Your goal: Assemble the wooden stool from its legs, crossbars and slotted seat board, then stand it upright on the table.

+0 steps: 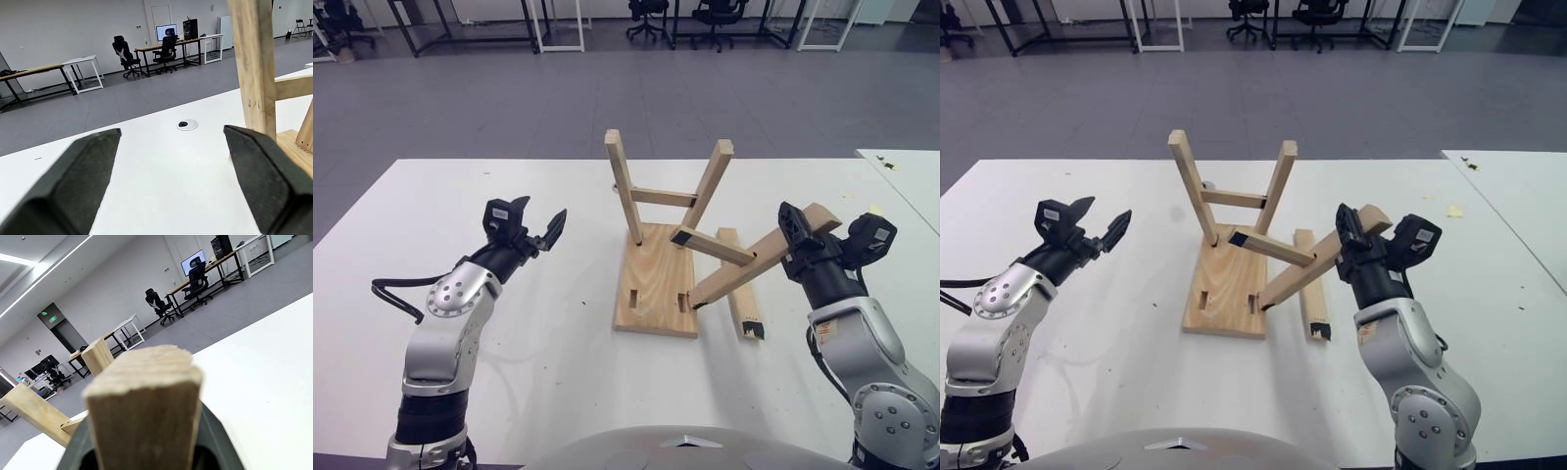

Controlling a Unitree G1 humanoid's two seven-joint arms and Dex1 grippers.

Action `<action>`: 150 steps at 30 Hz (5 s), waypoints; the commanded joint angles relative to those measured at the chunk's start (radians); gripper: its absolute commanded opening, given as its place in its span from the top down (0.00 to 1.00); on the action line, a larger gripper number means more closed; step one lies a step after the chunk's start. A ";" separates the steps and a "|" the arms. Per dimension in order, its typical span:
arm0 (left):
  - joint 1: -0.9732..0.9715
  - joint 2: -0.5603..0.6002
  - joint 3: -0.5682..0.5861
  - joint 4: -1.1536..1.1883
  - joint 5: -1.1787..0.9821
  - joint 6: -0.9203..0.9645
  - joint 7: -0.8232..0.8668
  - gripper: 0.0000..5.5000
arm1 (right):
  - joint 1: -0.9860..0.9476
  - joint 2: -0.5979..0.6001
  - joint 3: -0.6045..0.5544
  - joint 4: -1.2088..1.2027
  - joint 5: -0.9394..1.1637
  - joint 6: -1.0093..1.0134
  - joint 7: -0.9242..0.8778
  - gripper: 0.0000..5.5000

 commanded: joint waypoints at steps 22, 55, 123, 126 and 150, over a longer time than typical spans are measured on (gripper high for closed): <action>0.002 -0.031 -0.045 0.046 0.063 -0.060 0.002 0.30 | -0.017 -0.027 -0.005 -0.018 0.217 -0.038 -0.053 0.81; 0.026 -0.076 -0.101 -0.012 0.094 -0.028 0.032 0.30 | 0.006 -0.121 0.257 0.102 -0.417 0.193 0.064 0.81; -0.981 -0.375 0.262 0.503 -1.016 0.384 0.136 0.30 | -0.770 -0.349 0.187 0.411 -0.583 -0.086 1.004 0.62; -0.953 -0.362 0.210 0.496 -0.926 0.353 0.127 0.38 | -0.769 -0.355 0.185 0.416 -0.604 -0.102 1.030 0.62; -0.834 -0.326 0.119 0.362 -0.693 0.246 0.157 0.81 | -0.676 -0.395 0.181 0.330 -0.831 -0.118 1.015 0.35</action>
